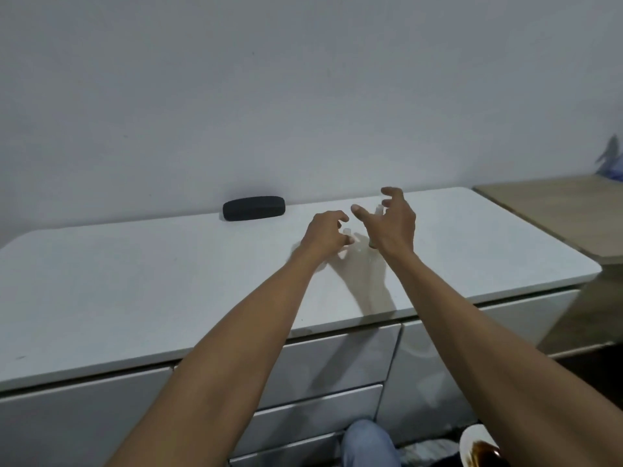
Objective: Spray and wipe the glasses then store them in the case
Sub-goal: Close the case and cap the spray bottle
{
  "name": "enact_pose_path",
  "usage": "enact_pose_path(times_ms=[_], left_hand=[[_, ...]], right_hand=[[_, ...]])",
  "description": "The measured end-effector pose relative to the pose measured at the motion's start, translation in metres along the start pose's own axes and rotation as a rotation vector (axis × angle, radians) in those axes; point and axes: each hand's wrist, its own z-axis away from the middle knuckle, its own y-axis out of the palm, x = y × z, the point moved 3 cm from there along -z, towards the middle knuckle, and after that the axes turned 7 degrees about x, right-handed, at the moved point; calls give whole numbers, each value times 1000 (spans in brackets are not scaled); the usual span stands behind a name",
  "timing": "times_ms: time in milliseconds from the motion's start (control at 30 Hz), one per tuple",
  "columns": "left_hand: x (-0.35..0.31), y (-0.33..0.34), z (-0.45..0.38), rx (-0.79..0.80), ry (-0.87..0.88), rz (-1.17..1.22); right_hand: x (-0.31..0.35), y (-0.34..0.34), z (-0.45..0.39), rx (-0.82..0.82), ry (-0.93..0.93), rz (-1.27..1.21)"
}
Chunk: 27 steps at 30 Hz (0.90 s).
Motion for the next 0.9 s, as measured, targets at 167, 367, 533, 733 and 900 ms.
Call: enact_pose_path(times_ms=[167,367,533,733,900], left_hand=[[-4,23,-3,-62,20,-26],[-2,23,-12,-219,8,157],[-18,-4,-13,-280,82,493],[-42,-14,-12,-206,216,488],[-48,-8,-11,-135,247,403]], right_hand=[[-32,9,11,-21,113,-6],[-41,7,10,-34,100,44],[-46,8,11,-40,71,45],[-44,8,13,-32,44,57],[-44,8,13,-28,50,41]])
